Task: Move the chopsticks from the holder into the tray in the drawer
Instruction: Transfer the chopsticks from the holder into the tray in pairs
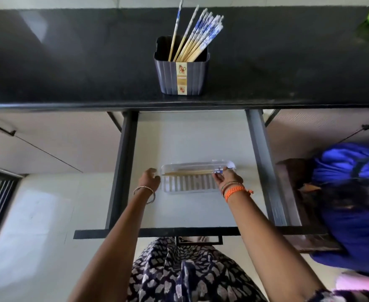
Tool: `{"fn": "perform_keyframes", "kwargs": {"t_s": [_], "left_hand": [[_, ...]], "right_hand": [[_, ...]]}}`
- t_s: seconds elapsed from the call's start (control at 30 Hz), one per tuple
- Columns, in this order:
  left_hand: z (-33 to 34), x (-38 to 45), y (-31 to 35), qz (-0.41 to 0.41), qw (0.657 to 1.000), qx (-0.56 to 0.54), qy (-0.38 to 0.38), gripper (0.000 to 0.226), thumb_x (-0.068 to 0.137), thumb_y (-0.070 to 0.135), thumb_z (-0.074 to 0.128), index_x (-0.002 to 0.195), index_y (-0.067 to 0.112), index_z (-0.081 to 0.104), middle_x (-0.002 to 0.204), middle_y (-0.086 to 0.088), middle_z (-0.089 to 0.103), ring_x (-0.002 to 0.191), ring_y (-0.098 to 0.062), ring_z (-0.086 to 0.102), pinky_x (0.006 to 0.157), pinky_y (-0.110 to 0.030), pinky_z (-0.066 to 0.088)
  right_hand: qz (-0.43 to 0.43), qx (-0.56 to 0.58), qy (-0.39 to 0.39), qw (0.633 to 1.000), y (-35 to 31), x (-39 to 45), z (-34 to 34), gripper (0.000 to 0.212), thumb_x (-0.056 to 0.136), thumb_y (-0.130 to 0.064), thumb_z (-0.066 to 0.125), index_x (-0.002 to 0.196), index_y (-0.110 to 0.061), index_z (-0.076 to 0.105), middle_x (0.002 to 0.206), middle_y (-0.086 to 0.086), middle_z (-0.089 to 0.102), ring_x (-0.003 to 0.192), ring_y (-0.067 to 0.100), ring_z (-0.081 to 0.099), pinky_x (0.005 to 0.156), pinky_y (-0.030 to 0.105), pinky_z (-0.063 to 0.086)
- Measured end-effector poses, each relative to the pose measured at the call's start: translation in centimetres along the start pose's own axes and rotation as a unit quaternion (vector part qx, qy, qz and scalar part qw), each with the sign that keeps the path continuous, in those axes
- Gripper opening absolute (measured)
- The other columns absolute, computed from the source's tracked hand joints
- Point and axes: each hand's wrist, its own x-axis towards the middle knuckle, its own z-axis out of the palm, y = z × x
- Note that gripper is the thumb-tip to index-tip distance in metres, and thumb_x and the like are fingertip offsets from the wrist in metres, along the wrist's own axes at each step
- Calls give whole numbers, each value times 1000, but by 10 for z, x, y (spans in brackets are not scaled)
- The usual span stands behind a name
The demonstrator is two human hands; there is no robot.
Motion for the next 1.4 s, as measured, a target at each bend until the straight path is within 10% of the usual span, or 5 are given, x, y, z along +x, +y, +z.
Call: {"fn": "perform_keyframes", "kwargs": {"t_s": [0.17, 0.47, 0.77, 1.03, 1.4], "left_hand": [[13, 2, -9, -38, 999, 2, -6, 27, 85, 10, 53, 107, -1, 64, 110, -27, 66, 108, -40, 58, 93, -40, 45], [25, 4, -6, -24, 999, -8, -29, 36, 80, -6, 45, 50, 14, 41, 52, -3, 39, 57, -23, 37, 47, -25, 26], [24, 2, -9, -15, 999, -15, -48, 41, 81, -9, 44, 49, 16, 42, 52, -2, 41, 50, -14, 35, 44, -20, 30], [26, 3, -12, -14, 997, -75, -34, 23, 80, -11, 45, 91, -10, 65, 73, -11, 53, 66, -19, 44, 55, -26, 34], [27, 3, -14, -9, 999, -35, -38, 28, 80, -9, 43, 61, 9, 52, 64, -11, 47, 69, -20, 40, 50, -26, 26]], "right_hand": [[30, -11, 39, 999, 8, 7, 2, 37, 96, 3, 42, 133, 4, 42, 134, 26, 52, 120, 37, 57, 98, 44, 49], [50, -124, -6, 991, 14, 20, 20, 19, 94, -2, 34, 85, -14, 47, 74, 4, 43, 61, 15, 42, 46, 21, 36], [21, -216, -5, 976, 30, 24, 27, 14, 89, -3, 38, 86, -5, 51, 80, 8, 46, 68, 22, 46, 63, 27, 42], [-254, -577, -1, 776, 29, 28, 21, 35, 81, 3, 48, 115, 9, 51, 123, 27, 48, 115, 40, 50, 98, 37, 42], [-200, -615, 10, 763, 22, 26, 8, 63, 86, -1, 50, 142, 13, 25, 146, 28, 34, 132, 40, 42, 108, 38, 40]]}}
